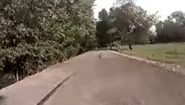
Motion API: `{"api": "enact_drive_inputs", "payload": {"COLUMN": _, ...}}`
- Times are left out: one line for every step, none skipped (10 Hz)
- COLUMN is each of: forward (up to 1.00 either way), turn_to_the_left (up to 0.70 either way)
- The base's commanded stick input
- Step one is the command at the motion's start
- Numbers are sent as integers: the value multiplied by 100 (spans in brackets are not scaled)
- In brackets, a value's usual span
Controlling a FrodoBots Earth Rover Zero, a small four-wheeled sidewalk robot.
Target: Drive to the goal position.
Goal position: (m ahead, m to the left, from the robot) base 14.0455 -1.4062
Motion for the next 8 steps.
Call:
{"api": "enact_drive_inputs", "payload": {"forward": 70, "turn_to_the_left": 0}}
{"api": "enact_drive_inputs", "payload": {"forward": 70, "turn_to_the_left": 0}}
{"api": "enact_drive_inputs", "payload": {"forward": 70, "turn_to_the_left": 0}}
{"api": "enact_drive_inputs", "payload": {"forward": 70, "turn_to_the_left": 0}}
{"api": "enact_drive_inputs", "payload": {"forward": 70, "turn_to_the_left": 0}}
{"api": "enact_drive_inputs", "payload": {"forward": 70, "turn_to_the_left": 0}}
{"api": "enact_drive_inputs", "payload": {"forward": 70, "turn_to_the_left": 0}}
{"api": "enact_drive_inputs", "payload": {"forward": 70, "turn_to_the_left": 0}}
